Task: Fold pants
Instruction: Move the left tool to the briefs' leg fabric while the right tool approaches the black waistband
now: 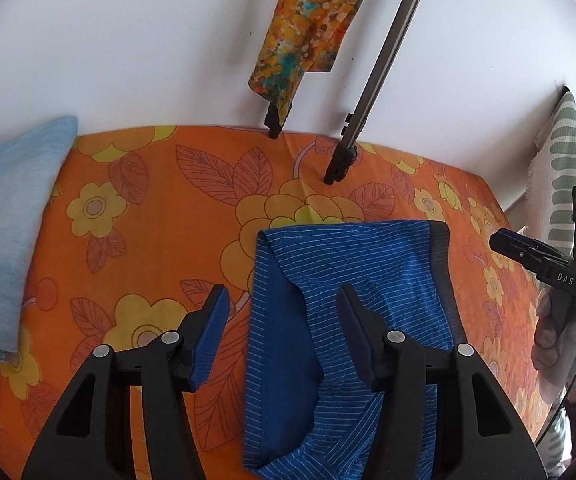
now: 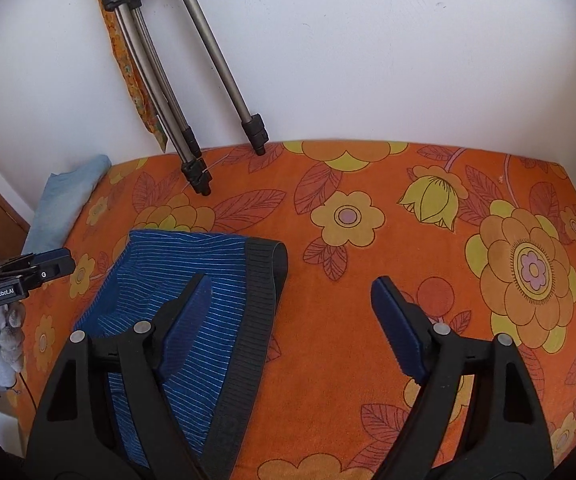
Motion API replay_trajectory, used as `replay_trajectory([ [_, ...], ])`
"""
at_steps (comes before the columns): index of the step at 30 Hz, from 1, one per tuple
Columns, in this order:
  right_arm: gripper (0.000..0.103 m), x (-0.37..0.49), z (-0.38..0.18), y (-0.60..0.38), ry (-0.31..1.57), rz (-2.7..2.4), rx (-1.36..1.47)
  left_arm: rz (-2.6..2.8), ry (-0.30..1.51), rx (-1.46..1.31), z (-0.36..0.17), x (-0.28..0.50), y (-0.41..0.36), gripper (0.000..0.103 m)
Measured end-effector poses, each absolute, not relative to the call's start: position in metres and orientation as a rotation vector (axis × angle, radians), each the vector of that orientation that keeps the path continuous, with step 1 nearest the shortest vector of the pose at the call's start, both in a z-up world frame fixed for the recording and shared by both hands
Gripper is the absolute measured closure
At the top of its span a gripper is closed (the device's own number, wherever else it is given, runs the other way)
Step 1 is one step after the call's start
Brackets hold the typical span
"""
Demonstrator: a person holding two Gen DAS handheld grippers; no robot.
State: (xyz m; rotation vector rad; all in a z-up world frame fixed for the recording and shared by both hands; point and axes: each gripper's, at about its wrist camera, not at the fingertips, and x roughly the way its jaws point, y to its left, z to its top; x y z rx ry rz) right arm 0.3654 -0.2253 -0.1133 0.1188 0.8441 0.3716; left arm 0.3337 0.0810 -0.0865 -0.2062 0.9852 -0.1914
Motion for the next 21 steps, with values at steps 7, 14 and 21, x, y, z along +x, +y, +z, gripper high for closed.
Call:
replay_trajectory([
  [7,0.022,0.404,-0.138,-0.224,0.884,0.402,0.185,-0.246,1.017,-0.192,-0.099,0.370,0.072,0.049],
  [14,0.023,0.423,-0.151,-0.220,0.907,0.454,0.255,-0.266,1.047,-0.191,-0.110,0.385,0.068,0.049],
  [21,0.029,0.429,-0.156,-0.210,0.920,0.486,0.250,-0.245,1.052,-0.162,-0.120,0.392,0.068,0.049],
])
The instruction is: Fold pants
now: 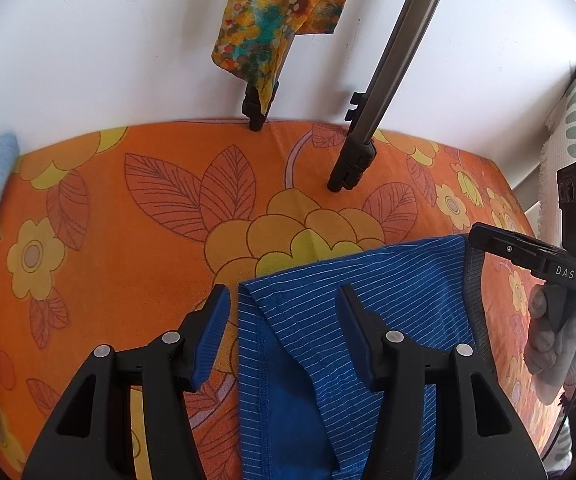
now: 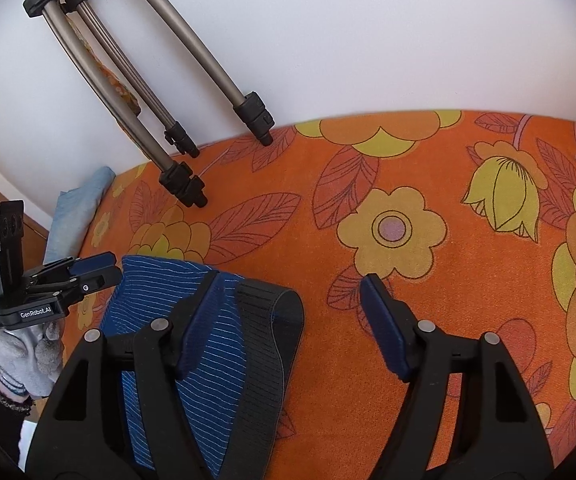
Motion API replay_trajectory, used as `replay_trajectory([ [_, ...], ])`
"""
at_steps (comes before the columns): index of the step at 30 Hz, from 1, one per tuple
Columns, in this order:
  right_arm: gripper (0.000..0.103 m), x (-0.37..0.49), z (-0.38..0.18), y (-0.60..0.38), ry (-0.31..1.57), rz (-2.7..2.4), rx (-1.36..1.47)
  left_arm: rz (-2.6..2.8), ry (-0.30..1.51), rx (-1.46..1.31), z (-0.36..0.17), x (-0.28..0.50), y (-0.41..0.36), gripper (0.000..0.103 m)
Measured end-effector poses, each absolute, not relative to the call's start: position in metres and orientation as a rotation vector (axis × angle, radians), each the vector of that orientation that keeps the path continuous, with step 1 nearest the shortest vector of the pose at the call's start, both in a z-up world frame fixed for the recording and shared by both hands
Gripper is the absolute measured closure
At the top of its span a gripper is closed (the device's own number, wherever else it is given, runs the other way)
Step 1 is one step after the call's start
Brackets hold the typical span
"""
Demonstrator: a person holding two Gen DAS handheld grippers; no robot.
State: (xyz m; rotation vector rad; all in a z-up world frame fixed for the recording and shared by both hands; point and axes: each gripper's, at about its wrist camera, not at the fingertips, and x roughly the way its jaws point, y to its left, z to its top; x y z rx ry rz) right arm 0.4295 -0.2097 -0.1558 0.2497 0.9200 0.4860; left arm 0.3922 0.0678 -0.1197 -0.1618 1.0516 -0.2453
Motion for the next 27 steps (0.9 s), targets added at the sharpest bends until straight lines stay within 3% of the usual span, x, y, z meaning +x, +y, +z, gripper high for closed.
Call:
replay_trajectory([
  [10,0.038,0.437,-0.166,-0.202,0.930,0.504,0.274,-0.232,1.042,-0.109,-0.128,0.393,0.060,0.077],
  [11,0.044,0.437,-0.166,-0.201,0.928,0.507,0.277,-0.222,1.040,-0.106,-0.128,0.393,0.060,0.084],
  [16,0.063,0.435,-0.165,-0.193,0.932,0.511,0.257,-0.205,1.014,-0.041,-0.130,0.391,0.045,0.099],
  [20,0.072,0.432,-0.163,-0.190,0.930,0.507,0.234,-0.219,0.982,-0.016,-0.128,0.387,0.038,0.100],
  [27,0.075,0.425,-0.150,-0.191,0.912,0.520,0.237,-0.221,0.937,-0.058,-0.112,0.381,0.043,0.100],
])
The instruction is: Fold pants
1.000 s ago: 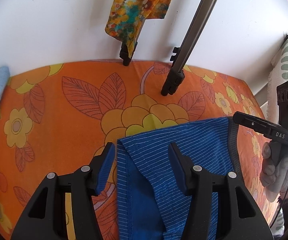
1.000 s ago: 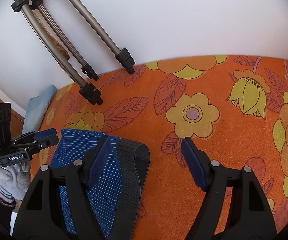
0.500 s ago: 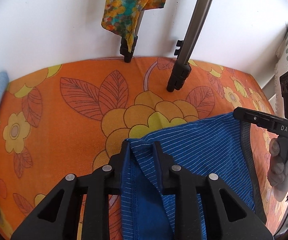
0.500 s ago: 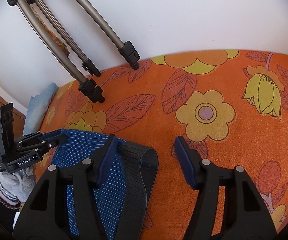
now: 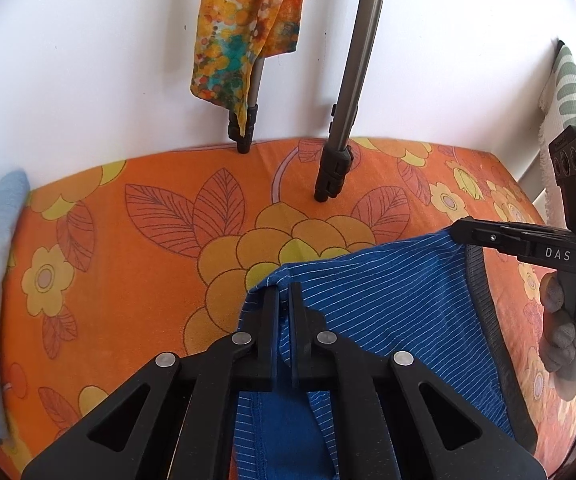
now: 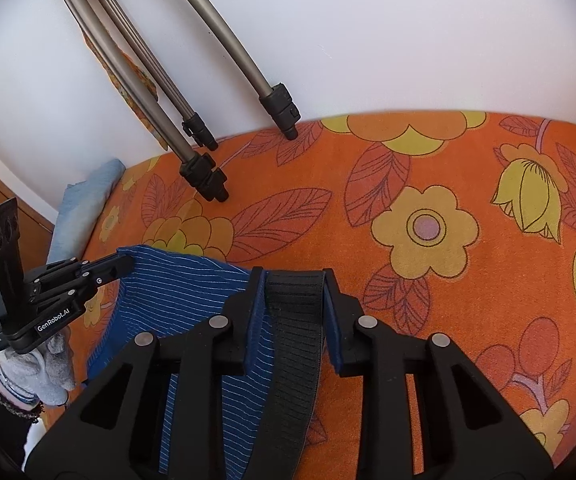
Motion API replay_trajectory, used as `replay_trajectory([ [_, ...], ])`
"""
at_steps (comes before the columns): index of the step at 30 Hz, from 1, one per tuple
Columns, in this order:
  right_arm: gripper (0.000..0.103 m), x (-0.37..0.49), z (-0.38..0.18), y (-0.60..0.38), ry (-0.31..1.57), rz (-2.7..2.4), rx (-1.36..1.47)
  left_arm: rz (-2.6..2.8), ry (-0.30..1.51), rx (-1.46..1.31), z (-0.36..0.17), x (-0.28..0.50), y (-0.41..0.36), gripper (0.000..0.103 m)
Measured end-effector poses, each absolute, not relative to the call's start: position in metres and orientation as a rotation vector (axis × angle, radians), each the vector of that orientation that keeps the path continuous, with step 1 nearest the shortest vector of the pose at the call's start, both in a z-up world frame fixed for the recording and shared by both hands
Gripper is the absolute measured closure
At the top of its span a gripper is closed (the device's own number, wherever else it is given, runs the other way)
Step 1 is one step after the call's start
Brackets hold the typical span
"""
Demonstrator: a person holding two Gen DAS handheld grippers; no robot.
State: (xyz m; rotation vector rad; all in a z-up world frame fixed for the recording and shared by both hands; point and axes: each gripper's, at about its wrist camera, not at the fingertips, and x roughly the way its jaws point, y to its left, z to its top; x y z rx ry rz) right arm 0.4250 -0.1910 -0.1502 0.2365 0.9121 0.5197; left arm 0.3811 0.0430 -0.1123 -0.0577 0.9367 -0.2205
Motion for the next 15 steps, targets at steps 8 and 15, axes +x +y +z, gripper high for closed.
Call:
replay_trajectory([
  [8,0.076,0.402,-0.121,-0.192,0.866,0.515,0.223,-0.233,0.900,-0.096,-0.087,0.354,0.057,0.100],
  [15,0.076,0.359,-0.092,-0.190,0.831,0.513,0.197,-0.249,0.858,-0.122,-0.057,0.317,0.056,0.100],
])
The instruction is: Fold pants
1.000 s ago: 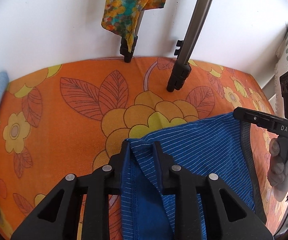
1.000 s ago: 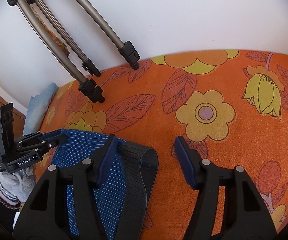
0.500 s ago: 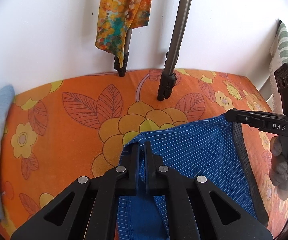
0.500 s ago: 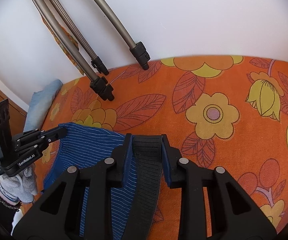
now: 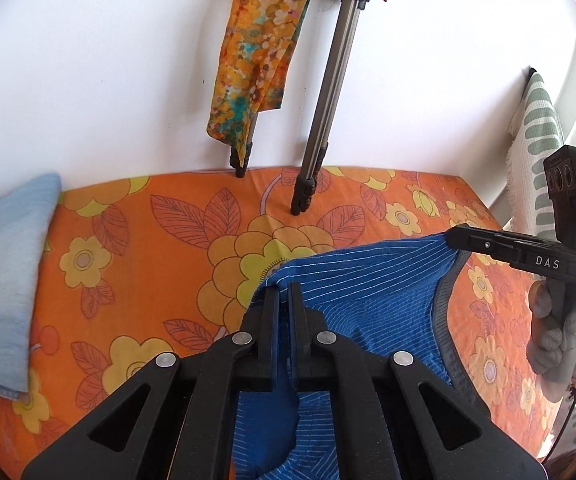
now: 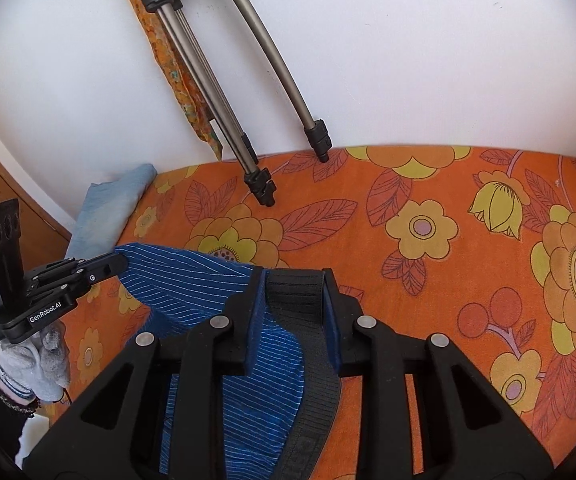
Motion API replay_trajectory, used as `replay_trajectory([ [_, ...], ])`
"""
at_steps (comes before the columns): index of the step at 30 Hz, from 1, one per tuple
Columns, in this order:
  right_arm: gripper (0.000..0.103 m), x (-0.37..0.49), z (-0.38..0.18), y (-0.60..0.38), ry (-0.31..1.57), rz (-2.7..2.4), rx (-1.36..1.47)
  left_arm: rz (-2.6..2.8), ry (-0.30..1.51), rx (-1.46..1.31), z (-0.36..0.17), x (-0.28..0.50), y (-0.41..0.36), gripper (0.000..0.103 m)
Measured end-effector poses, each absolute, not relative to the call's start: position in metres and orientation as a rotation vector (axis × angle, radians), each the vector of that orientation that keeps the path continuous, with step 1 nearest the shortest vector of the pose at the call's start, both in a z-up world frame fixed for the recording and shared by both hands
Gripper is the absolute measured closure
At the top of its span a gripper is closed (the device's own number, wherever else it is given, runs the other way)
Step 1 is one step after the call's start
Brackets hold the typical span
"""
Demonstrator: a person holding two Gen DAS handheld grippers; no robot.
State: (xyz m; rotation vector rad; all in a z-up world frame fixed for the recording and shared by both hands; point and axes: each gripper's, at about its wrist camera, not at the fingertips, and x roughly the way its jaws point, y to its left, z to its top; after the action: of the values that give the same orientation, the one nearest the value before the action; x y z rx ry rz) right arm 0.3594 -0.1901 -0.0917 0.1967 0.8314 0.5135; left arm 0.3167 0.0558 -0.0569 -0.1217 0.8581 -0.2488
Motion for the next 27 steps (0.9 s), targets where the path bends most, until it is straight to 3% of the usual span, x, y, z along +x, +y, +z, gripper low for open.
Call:
replay_trajectory([
  [13,0.076,0.242,-0.054,-0.197,0.755,0.500,0.133,-0.278,0.811,-0.165,-0.022,0.214,0.046,0.100],
  [27,0.077,0.108,-0.097,-0.202,0.745,0.484,0.077,-0.307,0.841,-0.193,-0.033,0.100,0.026,0.100],
])
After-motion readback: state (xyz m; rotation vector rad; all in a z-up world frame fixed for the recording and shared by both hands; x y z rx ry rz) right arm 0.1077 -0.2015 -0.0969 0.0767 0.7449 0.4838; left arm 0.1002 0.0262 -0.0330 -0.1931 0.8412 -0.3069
